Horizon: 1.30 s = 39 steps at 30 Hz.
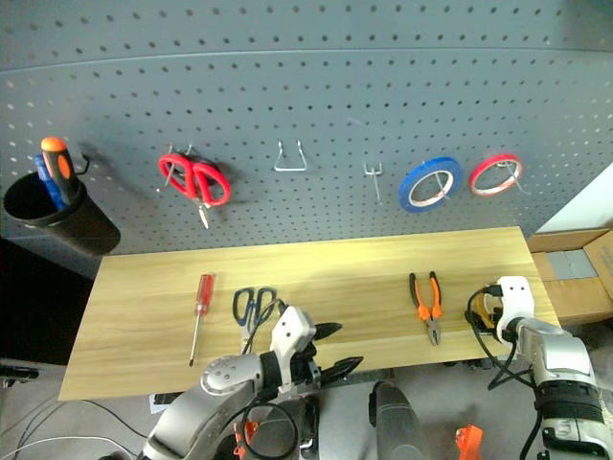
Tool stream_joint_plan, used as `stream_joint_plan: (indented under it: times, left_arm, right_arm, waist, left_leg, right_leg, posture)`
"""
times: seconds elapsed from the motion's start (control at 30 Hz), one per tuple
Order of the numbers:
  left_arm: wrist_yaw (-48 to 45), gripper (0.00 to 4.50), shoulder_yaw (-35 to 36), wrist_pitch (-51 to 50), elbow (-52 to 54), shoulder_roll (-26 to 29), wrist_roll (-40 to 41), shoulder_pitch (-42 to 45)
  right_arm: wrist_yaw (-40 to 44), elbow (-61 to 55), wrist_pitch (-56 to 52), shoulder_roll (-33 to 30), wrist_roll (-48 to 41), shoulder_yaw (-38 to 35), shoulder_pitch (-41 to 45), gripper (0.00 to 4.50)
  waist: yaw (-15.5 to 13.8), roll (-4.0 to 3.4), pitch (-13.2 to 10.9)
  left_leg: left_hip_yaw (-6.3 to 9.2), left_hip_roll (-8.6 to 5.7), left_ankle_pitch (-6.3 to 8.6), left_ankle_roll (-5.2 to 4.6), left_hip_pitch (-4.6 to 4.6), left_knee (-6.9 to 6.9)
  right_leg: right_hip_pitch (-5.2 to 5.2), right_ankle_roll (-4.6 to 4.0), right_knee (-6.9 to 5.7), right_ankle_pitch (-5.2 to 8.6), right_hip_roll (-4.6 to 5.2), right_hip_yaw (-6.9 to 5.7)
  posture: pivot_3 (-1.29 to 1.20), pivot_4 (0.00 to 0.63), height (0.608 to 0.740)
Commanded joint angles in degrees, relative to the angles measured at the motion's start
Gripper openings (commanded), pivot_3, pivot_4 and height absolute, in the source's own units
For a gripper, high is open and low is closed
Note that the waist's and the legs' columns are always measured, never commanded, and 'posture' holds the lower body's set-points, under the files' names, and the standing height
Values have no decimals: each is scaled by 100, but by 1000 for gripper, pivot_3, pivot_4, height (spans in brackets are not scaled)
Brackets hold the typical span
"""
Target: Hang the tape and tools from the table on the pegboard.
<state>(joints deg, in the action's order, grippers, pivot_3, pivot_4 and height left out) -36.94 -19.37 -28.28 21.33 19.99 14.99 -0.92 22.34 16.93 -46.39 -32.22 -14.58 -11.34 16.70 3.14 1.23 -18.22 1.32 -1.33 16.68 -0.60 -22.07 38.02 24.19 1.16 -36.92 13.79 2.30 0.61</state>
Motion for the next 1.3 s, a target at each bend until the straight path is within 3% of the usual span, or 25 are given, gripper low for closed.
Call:
stream_joint_plan:
  times: [0.03,0.17,0.3,0.47,0.57,0.73,0.9,1.03,1.2,1.3]
  left_arm:
    - [14,4117,71,-22,296,9,101,5]
    - [19,4117,183,-59,306,50,132,84]
    - [-40,4117,292,-40,270,98,163,244]
    - [-98,4117,410,17,404,180,223,445]
    - [-239,4117,367,197,452,420,38,541]
    - [-321,4117,568,430,440,418,249,564]
    - [-296,4117,779,574,156,183,438,872]
    - [-189,4117,1000,646,-100,-61,480,1203]
    - [-196,4117,1083,689,-119,-37,425,1123]
    - [-94,4117,1200,747,-31,5,377,933]
  right_arm:
    - [-92,70,-283,125,-94,-156,53,2911]
    - [-339,2,-347,185,-44,-339,43,1498]
    - [-652,-924,-175,309,-51,-575,-237,133]
    - [-1090,-3474,991,1519,-756,-1369,-973,98]
    - [-1280,-5017,1025,1543,-244,-646,-1652,98]
    - [-2121,-6465,622,2245,-102,-65,-2112,98]
    - [-2436,-7013,575,2306,203,285,-1987,98]
    - [-2474,-7074,498,2156,434,734,-1163,98]
    - [-2337,-6919,693,1935,976,2016,-454,98]
    - [-2160,-6814,901,1847,1226,2772,-483,98]
  waist:
    - [-5,1,-1]
    - [-26,2,-1]
    - [-34,-6,-7]
    - [-1,-18,-9]
    - [10,-25,-4]
    - [52,-26,-3]
    - [98,-26,-3]
    - [205,-26,-3]
    - [309,-24,0]
    - [312,-21,8]
  left_leg:
    - [0,0,0,0,0,0]
    - [0,0,1,1,-1,0]
    - [1,0,1,3,-3,-1]
    - [4,1,2,16,-21,-5]
    - [5,1,-5,51,-37,-3]
    - [4,1,0,73,-51,4]
    - [0,0,-1,75,-87,18]
    - [-7,-1,0,73,-86,30]
    - [-7,1,0,71,-87,32]
    - [-5,2,0,71,-89,33]
  right_leg:
    - [0,1,0,0,0,0]
    - [0,2,2,-1,0,-1]
    - [3,3,2,0,0,-2]
    - [24,14,-6,6,-3,-1]
    - [40,25,-9,11,-2,0]
    - [56,31,-8,14,-1,2]
    - [97,33,-14,11,0,5]
    - [96,42,-18,5,-1,9]
    - [103,41,-29,5,-7,10]
    - [105,40,-28,4,-6,9]
  posture:
    - [-63,364,740]
    - [-69,360,740]
    - [-86,359,740]
    - [-113,348,740]
    - [-143,337,740]
    - [-200,333,740]
    - [-229,335,740]
    - [-233,322,740]
    - [-205,305,740]
    - [-188,293,740]
